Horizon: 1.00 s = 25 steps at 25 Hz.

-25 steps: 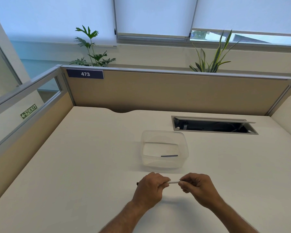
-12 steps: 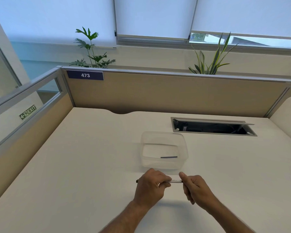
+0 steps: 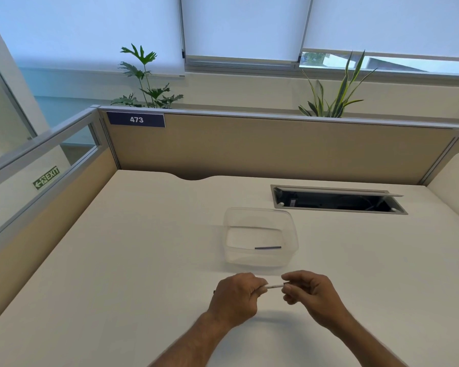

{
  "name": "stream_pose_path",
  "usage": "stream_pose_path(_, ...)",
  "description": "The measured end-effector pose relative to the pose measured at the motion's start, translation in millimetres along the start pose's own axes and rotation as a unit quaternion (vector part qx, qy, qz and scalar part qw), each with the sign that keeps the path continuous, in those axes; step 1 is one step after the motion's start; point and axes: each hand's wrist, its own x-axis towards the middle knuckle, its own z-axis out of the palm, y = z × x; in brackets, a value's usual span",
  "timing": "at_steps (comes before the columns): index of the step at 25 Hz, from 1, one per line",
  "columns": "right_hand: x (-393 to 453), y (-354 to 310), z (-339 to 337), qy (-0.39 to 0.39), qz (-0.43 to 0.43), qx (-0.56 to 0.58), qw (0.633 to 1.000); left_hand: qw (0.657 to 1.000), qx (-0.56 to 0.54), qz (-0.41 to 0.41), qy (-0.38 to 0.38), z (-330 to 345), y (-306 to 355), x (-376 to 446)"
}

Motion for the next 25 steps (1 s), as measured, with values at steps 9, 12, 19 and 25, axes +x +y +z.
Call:
stream_pose_path(9,-0.1,1.0,4.3,0.013,-0.048,-0.038,0.998,0.999,-0.027,-0.019,-0.027,4.0,2.0,0.1)
stream_pose_path(12,2.6,-3.1,2.4,0.015,-0.054,-0.05,0.997,0.999,-0.048,-0.015,-0.008,5.9,4.7,1.8)
stream_pose_path(19,1.7,-2.8,1.3,0.023,-0.036,-0.054,0.998,0.997,-0.057,-0.013,0.042,6.5,7.5,5.5)
stream_pose_path(25,0.2,-5.7,4.8,0.02,-0.022,-0.069,0.997,0.995,-0.067,-0.029,0.067,7.3,7.1,6.5)
